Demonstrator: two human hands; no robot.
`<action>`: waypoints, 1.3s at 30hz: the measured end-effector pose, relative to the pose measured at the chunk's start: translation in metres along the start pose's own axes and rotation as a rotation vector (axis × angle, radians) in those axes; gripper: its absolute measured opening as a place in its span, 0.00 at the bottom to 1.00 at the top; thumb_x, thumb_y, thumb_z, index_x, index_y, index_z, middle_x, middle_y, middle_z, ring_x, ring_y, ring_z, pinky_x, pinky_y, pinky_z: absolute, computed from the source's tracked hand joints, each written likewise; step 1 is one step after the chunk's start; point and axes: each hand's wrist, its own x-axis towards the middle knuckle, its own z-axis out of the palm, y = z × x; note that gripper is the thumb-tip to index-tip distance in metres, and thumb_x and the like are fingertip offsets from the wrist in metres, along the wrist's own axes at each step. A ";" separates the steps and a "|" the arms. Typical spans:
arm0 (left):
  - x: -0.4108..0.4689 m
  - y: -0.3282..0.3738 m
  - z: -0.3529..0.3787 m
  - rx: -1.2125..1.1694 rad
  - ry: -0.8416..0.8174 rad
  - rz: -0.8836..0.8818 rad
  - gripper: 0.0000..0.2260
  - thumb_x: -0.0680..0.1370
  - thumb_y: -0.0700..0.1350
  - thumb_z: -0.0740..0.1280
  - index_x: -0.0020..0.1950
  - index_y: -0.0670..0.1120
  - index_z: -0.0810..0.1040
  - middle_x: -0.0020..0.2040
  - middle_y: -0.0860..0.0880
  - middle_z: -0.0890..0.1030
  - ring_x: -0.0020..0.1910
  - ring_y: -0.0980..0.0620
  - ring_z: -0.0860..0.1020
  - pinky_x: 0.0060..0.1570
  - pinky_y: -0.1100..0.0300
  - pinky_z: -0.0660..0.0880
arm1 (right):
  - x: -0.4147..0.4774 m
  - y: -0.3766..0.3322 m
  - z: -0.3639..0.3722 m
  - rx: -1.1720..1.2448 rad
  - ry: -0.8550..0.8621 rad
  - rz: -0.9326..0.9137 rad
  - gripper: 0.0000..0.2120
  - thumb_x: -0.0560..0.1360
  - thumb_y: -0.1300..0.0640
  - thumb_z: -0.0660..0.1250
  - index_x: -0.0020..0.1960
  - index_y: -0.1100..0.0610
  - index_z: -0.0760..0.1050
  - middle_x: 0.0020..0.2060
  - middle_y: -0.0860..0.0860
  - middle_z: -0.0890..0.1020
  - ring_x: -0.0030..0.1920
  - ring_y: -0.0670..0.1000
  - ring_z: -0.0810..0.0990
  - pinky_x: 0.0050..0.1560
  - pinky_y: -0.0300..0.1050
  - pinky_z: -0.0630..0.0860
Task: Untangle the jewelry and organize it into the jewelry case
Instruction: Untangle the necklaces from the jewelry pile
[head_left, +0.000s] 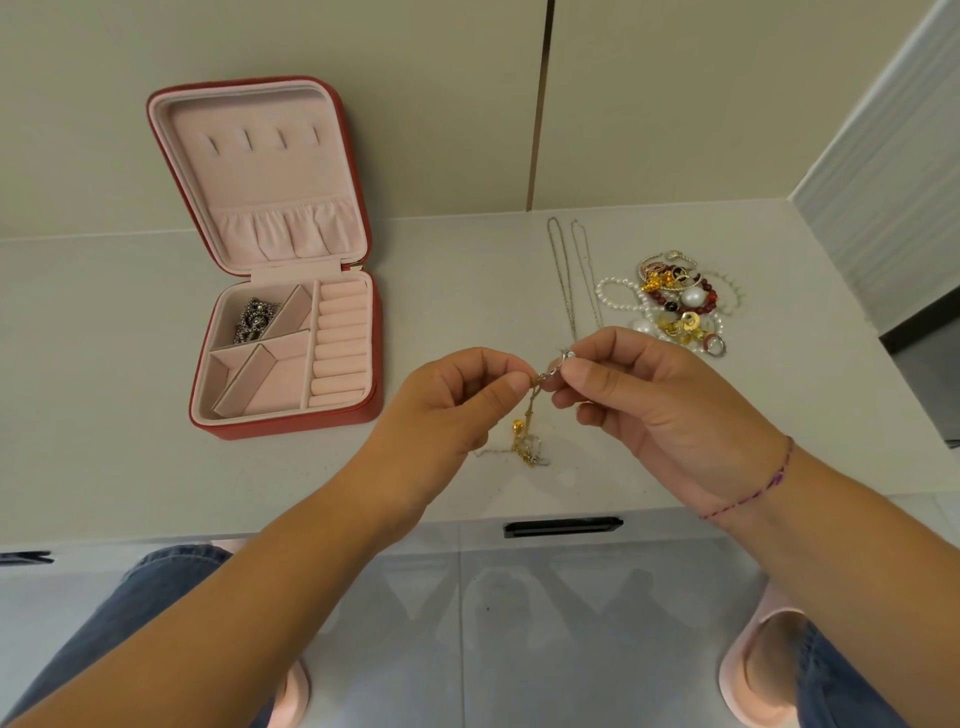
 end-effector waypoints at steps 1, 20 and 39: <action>0.000 0.000 0.000 -0.010 -0.006 0.002 0.07 0.79 0.42 0.64 0.45 0.49 0.80 0.28 0.60 0.72 0.28 0.61 0.67 0.31 0.69 0.66 | 0.000 0.000 0.000 0.015 0.003 0.001 0.10 0.63 0.56 0.69 0.42 0.58 0.77 0.36 0.52 0.84 0.38 0.47 0.80 0.39 0.36 0.75; -0.001 0.002 0.000 -0.021 -0.001 0.040 0.07 0.65 0.49 0.74 0.41 0.49 0.84 0.41 0.28 0.74 0.38 0.46 0.67 0.38 0.63 0.69 | -0.001 -0.001 0.000 -0.074 0.004 -0.101 0.08 0.66 0.56 0.67 0.42 0.59 0.74 0.32 0.53 0.82 0.29 0.47 0.76 0.31 0.37 0.70; 0.013 -0.011 -0.017 -0.190 0.081 -0.035 0.09 0.69 0.45 0.62 0.33 0.49 0.81 0.40 0.49 0.80 0.41 0.56 0.77 0.46 0.59 0.71 | 0.002 -0.025 -0.020 0.143 0.068 -0.060 0.05 0.67 0.57 0.67 0.42 0.55 0.74 0.17 0.44 0.64 0.23 0.46 0.66 0.37 0.43 0.79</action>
